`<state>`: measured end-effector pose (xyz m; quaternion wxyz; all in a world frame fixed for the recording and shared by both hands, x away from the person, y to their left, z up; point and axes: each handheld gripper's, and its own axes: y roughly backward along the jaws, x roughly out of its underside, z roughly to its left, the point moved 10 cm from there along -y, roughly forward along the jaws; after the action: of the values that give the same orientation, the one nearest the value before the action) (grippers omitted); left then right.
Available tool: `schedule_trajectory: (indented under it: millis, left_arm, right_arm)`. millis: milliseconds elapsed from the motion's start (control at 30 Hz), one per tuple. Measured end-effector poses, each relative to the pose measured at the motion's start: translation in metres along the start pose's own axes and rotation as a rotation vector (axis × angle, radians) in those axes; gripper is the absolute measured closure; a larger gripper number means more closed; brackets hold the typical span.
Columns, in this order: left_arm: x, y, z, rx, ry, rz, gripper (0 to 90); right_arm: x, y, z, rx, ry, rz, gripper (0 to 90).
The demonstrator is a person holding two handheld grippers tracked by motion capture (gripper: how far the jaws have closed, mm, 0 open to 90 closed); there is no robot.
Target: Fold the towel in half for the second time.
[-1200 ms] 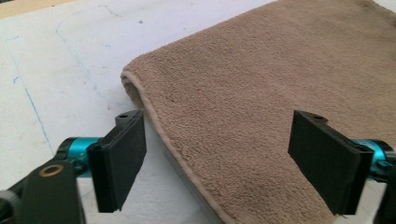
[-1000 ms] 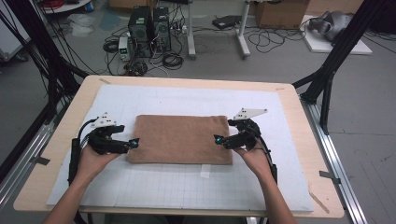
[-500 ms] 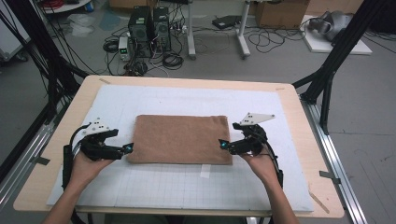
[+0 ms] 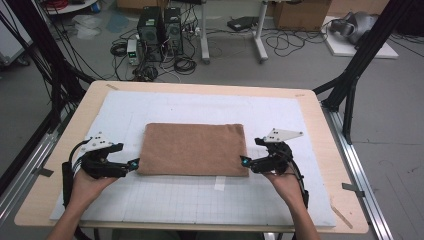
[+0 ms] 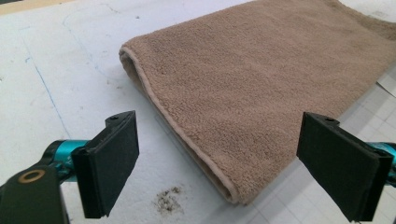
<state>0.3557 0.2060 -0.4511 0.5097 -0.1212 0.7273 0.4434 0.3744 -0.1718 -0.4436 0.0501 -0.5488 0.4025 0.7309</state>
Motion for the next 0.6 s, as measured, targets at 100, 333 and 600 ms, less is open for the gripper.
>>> schedule_trajectory:
  millis: [100, 333, 600]
  left_arm:
    - [0.002, 0.003, -0.001, 0.000, 0.000, -0.002, 13.0]
    - [0.003, 0.009, -0.006, -0.003, -0.010, -0.017, 12.8]
    - [0.012, 0.018, -0.008, -0.013, 0.001, -0.027, 12.8]
  right_arm:
    - [0.003, 0.006, 0.001, -0.004, -0.004, -0.006, 11.7]
    - [0.014, 0.020, -0.001, 0.016, -0.001, -0.009, 11.6]
    - [0.029, 0.030, -0.002, 0.030, -0.024, -0.011, 11.6]
